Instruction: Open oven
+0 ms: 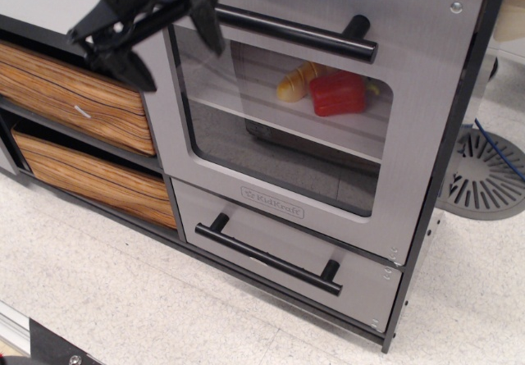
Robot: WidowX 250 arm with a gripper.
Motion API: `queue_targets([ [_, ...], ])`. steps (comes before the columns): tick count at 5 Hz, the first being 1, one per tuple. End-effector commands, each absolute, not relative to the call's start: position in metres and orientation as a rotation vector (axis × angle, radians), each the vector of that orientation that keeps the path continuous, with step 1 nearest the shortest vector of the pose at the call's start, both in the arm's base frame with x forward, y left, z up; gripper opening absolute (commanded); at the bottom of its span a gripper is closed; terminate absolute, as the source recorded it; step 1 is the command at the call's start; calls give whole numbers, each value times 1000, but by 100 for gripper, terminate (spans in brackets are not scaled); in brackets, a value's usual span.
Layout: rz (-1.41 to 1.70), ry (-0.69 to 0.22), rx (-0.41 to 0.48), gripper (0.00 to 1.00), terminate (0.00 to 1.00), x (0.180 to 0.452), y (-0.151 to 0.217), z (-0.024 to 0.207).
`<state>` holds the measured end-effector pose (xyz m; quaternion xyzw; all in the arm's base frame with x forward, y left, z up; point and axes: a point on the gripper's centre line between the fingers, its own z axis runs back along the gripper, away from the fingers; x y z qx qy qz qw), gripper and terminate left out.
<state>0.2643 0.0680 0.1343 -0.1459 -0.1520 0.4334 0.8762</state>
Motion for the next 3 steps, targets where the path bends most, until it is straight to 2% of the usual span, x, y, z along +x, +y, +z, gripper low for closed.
queue_targets([
  [1,1075,-411,-408,100,0,296,96,163],
  [3,1133,-413,-398,100,0,312,103,144],
])
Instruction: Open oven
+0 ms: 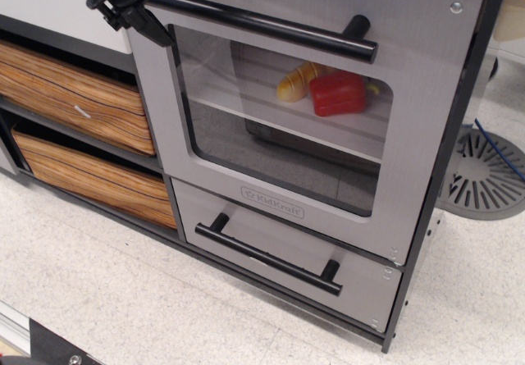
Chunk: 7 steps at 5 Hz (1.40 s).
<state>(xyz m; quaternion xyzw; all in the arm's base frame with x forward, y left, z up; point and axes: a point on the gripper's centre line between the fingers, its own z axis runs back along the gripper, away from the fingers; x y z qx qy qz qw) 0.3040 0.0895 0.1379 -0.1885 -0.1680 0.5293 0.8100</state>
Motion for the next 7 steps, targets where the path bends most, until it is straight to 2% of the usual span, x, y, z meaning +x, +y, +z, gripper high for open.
queue_targets([
  [1,1146,-400,-375,100,0,314,102,129],
  [2,1075,-350,-337,100,0,303,100,117],
  [4,921,-371,-330,100,0,266,94,140],
  [5,901,-361,-319,100,0,265,95,151],
  [6,893,-354,-348,100,0,259,93,165],
  [7,786,-290,-247,100,0,238,87,152],
])
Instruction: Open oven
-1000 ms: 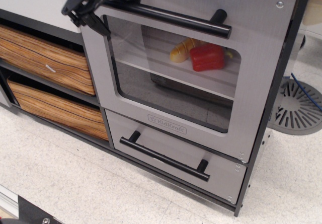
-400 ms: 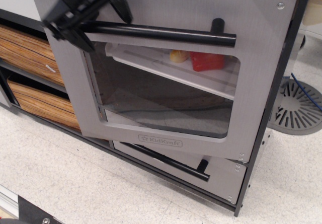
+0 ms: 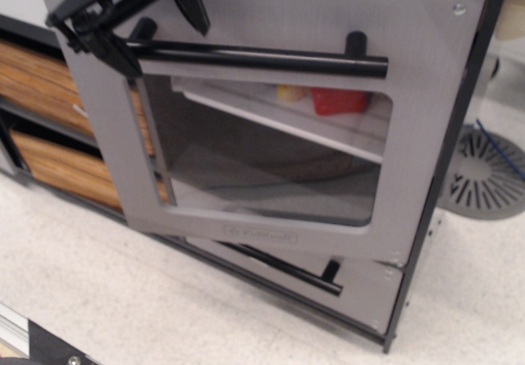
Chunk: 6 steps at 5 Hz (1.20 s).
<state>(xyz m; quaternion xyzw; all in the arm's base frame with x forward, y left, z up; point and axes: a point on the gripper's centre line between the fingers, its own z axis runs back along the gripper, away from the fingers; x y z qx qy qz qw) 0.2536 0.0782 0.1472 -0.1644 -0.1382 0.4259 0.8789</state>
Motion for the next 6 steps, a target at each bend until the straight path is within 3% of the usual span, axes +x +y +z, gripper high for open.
queue_targets([
  [1,659,-274,-190,100,0,211,88,130],
  [2,606,-256,-81,100,0,202,102,101],
  [4,632,-255,-6,100,0,205,158,72],
  [6,679,-208,28,100,0,205,211,76],
])
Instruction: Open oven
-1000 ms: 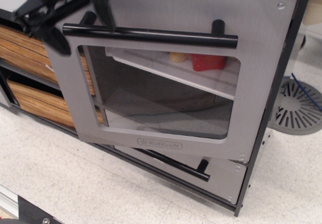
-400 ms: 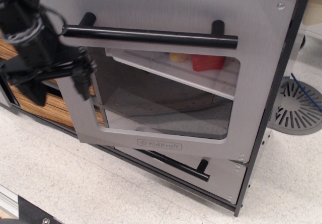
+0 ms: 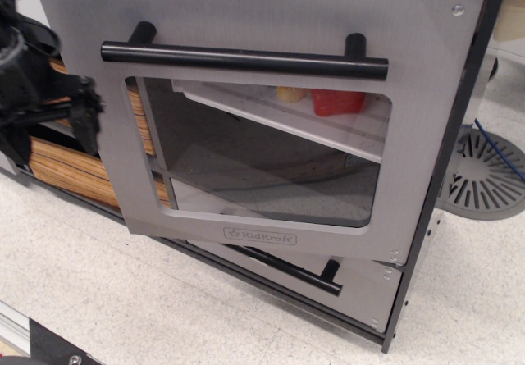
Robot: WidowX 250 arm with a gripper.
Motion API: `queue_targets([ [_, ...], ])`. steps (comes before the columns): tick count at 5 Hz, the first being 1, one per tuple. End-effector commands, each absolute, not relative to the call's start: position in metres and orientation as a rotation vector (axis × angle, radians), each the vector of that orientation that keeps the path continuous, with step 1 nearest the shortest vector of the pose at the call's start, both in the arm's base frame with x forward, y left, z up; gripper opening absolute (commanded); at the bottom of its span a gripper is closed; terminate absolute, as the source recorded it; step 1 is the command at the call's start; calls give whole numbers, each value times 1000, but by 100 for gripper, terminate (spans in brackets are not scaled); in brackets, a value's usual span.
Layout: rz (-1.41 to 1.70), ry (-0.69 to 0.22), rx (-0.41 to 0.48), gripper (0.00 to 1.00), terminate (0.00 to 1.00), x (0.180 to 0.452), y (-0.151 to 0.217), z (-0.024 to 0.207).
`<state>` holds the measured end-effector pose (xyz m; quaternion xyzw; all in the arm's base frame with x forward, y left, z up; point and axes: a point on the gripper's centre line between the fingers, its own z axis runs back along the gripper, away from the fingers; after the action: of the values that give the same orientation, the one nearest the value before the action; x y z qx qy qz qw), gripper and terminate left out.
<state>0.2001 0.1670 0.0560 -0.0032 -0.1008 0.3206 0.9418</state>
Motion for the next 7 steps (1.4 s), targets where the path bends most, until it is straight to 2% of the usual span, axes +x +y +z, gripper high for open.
queue_targets([
  [1,742,-227,57,100,0,203,238,87],
  [3,936,-272,144,100,0,220,280,97],
  [4,995,-238,87,100,0,237,265,99],
  [5,1040,-269,44,100,0,261,243,110],
  [6,1007,-330,63,100,0,279,217,117],
  [7,874,-320,46,100,0,273,184,114],
])
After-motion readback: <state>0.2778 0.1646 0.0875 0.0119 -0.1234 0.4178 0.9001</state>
